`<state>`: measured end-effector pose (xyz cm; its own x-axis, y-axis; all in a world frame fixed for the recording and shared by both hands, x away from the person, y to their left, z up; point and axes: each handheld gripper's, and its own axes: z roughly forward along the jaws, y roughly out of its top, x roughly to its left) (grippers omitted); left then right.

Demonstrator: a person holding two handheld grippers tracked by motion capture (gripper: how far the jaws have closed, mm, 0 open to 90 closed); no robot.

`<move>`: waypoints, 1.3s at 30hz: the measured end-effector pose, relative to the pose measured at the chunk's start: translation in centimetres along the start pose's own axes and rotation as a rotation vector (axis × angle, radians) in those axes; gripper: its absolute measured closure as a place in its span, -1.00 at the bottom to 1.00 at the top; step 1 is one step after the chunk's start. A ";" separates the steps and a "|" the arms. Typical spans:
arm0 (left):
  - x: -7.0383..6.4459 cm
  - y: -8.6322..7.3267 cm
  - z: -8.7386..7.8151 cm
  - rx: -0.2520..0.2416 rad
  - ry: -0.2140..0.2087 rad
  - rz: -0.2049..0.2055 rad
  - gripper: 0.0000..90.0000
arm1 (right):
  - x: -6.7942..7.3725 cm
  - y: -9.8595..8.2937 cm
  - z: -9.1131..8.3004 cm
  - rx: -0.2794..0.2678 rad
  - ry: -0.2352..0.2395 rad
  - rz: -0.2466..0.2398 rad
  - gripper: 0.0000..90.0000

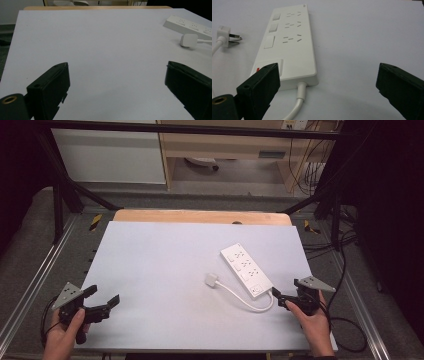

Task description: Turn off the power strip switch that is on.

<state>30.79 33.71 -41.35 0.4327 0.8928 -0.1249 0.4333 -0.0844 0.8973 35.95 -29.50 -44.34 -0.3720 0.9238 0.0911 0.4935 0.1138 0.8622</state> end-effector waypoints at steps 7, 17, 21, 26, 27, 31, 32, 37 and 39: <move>-0.1 0.0 0.2 0.009 0.006 0.019 -0.87 | 0.1 0.0 -0.3 -0.016 -0.014 -0.008 -0.87; -0.3 -0.1 0.4 0.017 -0.004 0.028 -0.87 | 1.0 0.4 -0.8 -0.022 -0.006 -0.034 -0.87; -0.4 -0.1 0.4 0.016 -0.005 0.030 -0.87 | 1.4 0.6 -1.1 -0.014 0.019 -0.026 -0.86; -0.4 -0.1 0.4 0.014 -0.006 0.030 -0.87 | 1.9 0.9 -1.4 -0.017 0.026 -0.035 -0.84; -0.4 -0.1 0.4 0.013 -0.008 0.029 -0.87 | 2.0 1.0 -1.5 -0.019 0.028 -0.038 -0.84; -0.4 -0.2 0.4 0.014 -0.009 0.032 -0.87 | 2.4 1.3 -1.7 -0.031 0.029 -0.048 -0.90; -0.5 -0.2 0.4 0.013 -0.010 0.033 -0.87 | 2.5 1.3 -1.7 -0.032 0.030 -0.048 -0.91; -0.4 -0.1 0.4 0.014 -0.011 0.033 -0.87 | 2.6 1.5 -1.8 -0.040 0.030 -0.062 -0.94; -0.4 -0.1 0.3 0.008 -0.010 0.030 -0.87 | 2.7 1.5 -1.9 -0.042 0.030 -0.062 -0.94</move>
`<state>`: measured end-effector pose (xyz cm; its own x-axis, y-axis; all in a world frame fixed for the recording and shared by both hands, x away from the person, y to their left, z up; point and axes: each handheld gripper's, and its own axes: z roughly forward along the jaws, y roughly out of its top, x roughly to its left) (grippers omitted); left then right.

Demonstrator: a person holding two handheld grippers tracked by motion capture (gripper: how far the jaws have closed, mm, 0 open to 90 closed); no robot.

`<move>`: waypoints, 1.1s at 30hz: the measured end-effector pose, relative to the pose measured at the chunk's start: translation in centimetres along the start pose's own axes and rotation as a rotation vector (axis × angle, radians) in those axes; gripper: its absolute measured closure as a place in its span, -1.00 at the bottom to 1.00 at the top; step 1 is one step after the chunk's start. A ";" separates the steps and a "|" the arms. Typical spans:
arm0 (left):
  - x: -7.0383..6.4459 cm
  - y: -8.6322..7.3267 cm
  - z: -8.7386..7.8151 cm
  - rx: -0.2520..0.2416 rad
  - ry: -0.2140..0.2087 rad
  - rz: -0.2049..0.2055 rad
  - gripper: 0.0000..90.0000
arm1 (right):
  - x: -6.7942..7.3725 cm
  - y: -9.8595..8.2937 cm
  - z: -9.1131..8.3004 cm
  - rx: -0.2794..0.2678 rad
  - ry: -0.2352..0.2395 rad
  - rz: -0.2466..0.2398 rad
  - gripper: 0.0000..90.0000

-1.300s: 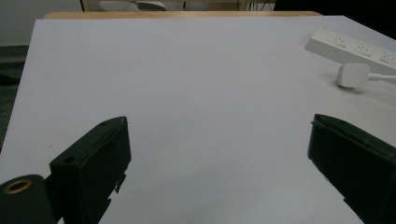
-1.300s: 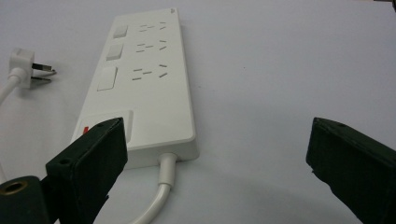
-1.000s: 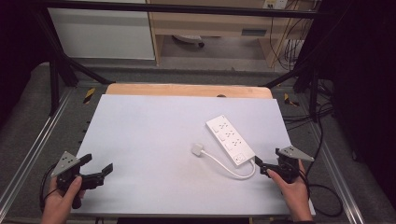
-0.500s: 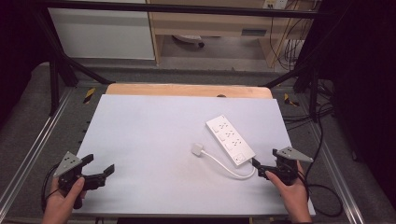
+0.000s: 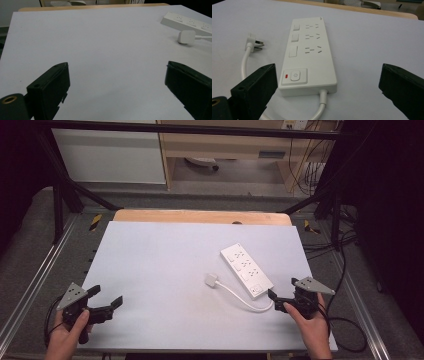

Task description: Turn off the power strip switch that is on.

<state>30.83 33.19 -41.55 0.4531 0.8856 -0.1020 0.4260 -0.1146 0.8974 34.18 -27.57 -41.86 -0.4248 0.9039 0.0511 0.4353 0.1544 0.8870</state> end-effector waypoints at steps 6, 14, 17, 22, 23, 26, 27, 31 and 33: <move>0.0 0.0 0.0 0.000 -0.001 0.003 -0.87 | 0.2 0.3 -0.3 -0.012 0.002 0.000 -0.92; -0.1 0.0 0.1 0.002 0.000 0.000 -0.87 | 0.4 1.0 -0.7 -0.030 0.003 0.015 -0.93; -0.1 0.0 0.1 0.002 -0.002 0.001 -0.87 | 0.5 1.6 -0.9 -0.049 0.009 0.011 -0.84; -0.2 -0.1 0.2 0.008 0.002 0.006 -0.87 | 0.7 2.5 -0.8 -0.052 0.015 0.012 -0.73; -0.2 -0.1 0.2 0.008 0.001 0.003 -0.87 | 0.7 2.5 -0.8 -0.052 0.015 0.012 -0.73; -0.2 -0.1 0.2 0.010 0.003 0.002 -0.87 | 0.7 2.9 -0.7 -0.055 0.011 0.020 -0.64; -0.2 -0.1 0.2 0.012 0.004 0.002 -0.87 | 0.7 3.2 -0.7 -0.055 0.011 0.020 -0.56; -0.2 -0.1 0.2 0.010 0.004 0.003 -0.87 | 0.8 3.8 -0.6 -0.064 0.008 0.009 -0.38; -0.2 -0.1 0.2 0.011 0.004 0.003 -0.87 | 0.8 4.2 -0.5 -0.067 0.011 -0.001 -0.26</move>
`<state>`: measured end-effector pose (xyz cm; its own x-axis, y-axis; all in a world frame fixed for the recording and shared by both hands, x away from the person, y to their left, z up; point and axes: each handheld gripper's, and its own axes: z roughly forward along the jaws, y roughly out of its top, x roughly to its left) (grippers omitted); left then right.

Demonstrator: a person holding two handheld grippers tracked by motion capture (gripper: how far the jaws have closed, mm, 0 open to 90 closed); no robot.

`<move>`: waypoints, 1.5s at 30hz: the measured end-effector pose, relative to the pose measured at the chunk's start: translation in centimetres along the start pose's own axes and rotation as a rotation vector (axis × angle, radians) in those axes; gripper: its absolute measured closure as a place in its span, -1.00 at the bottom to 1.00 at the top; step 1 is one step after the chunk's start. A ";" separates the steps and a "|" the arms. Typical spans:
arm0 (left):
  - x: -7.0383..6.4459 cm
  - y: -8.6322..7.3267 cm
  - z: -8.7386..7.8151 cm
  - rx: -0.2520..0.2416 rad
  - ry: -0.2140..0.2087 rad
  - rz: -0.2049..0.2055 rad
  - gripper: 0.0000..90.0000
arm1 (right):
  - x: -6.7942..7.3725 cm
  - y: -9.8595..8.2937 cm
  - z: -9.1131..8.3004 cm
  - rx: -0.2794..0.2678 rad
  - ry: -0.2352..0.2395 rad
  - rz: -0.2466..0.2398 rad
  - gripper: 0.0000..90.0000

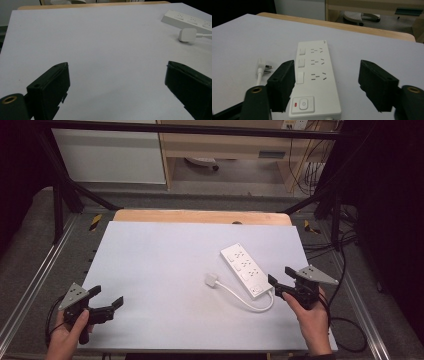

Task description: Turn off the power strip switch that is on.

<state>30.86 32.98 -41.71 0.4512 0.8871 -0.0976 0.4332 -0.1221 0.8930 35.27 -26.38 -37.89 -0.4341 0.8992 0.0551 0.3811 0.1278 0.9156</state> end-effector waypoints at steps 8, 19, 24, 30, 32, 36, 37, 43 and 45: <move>0.0 0.0 0.0 0.005 -0.004 -0.001 -0.87 | 0.4 1.3 0.6 0.006 0.008 -0.035 0.12; 0.0 0.0 0.1 0.007 -0.005 -0.001 -0.87 | 0.5 2.9 0.6 -0.063 -0.018 -0.033 0.40; -0.1 0.0 0.1 0.007 -0.006 0.001 -0.87 | 0.9 3.4 0.8 -0.067 -0.006 -0.052 0.58; -0.1 -0.1 0.1 0.007 -0.008 0.004 -0.87 | 1.4 4.0 1.1 -0.080 0.003 -0.081 0.73; -0.1 -0.1 0.1 0.009 -0.008 0.004 -0.87 | 1.6 4.2 1.3 -0.089 0.006 -0.084 0.77; 0.0 -0.1 0.1 0.009 -0.008 0.004 -0.87 | 2.1 4.7 1.8 -0.104 0.014 -0.102 0.87; 0.0 -0.1 0.1 0.009 -0.008 0.004 -0.87 | 2.2 4.9 2.0 -0.105 0.014 -0.109 0.89; 0.0 -0.1 0.1 0.008 -0.007 0.004 -0.87 | 3.2 5.5 3.0 -0.118 0.037 -0.146 0.97; 0.0 -0.1 0.1 0.007 -0.007 0.004 -0.87 | 3.4 5.6 3.2 -0.113 0.035 -0.155 0.98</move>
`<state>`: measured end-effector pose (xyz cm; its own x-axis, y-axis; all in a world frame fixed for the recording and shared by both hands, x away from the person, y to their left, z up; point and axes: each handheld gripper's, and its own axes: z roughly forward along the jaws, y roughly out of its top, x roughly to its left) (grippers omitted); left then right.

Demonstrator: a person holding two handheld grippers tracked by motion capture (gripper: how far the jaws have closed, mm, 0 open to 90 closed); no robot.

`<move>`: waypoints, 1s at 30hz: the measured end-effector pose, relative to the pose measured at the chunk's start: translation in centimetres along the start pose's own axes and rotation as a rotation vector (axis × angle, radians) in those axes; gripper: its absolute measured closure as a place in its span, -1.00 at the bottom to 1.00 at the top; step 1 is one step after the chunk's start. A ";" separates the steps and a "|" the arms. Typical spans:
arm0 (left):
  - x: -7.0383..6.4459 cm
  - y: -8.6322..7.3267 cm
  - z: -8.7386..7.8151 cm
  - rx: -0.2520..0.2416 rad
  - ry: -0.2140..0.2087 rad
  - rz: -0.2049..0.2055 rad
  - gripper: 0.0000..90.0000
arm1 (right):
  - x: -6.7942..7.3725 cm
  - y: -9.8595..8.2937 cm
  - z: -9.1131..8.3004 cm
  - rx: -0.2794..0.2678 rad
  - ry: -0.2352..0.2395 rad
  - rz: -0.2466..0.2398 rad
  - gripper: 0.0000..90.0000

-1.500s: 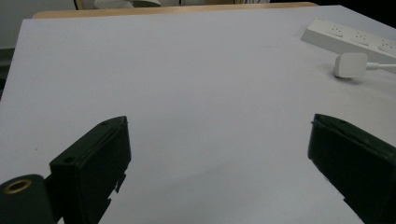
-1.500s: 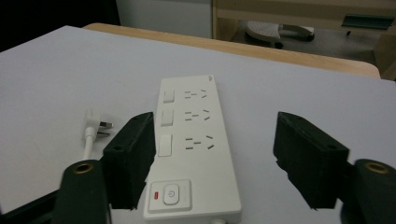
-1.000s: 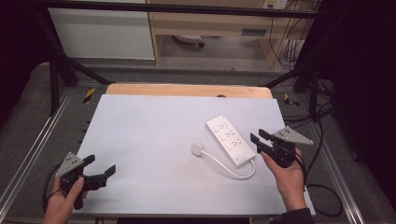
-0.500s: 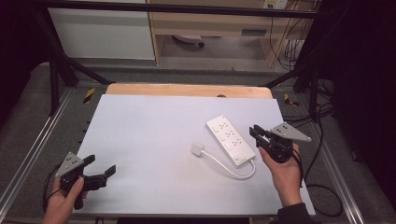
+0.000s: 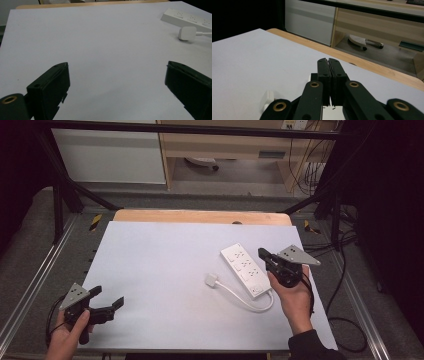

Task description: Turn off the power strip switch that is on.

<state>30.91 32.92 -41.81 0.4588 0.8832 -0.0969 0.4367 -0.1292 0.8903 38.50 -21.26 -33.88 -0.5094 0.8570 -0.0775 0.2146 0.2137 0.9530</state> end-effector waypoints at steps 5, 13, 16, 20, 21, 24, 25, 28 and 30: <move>0.0 0.0 0.0 0.000 -0.001 0.001 -0.87 | 0.6 0.1 1.4 0.027 0.000 -0.013 1.00; 0.0 0.0 0.0 0.000 -0.002 0.003 -0.87 | 0.7 -0.2 2.8 0.066 0.003 -0.011 1.00; 0.0 0.0 0.0 0.000 -0.002 0.004 -0.87 | 0.6 -0.6 3.5 0.091 0.004 -0.005 1.00; 0.0 0.0 0.0 0.000 -0.003 0.004 -0.87 | 0.6 -0.8 4.1 0.110 0.009 -0.001 1.00; 0.0 0.0 0.0 0.000 -0.003 0.004 -0.87 | 0.6 -0.8 4.1 0.110 0.009 -0.001 1.00; 0.0 0.0 0.0 0.000 -0.002 0.005 -0.87 | 0.7 -1.0 4.7 0.130 0.011 -0.005 1.00; 0.0 0.0 0.0 0.000 -0.003 0.004 -0.87 | 0.7 -1.1 4.8 0.139 0.012 -0.004 1.00; 0.0 0.0 0.0 0.000 -0.002 0.006 -0.87 | 0.7 -1.3 5.2 0.161 0.015 -0.008 1.00; 0.0 0.0 0.0 0.000 -0.002 0.006 -0.87 | 0.7 -1.4 5.3 0.170 0.015 -0.003 1.00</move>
<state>30.90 32.91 -41.82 0.4631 0.8815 -0.0928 0.4338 -0.1341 0.8910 42.23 -18.47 -36.83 -0.5221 0.8496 -0.0752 0.3500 0.2938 0.8895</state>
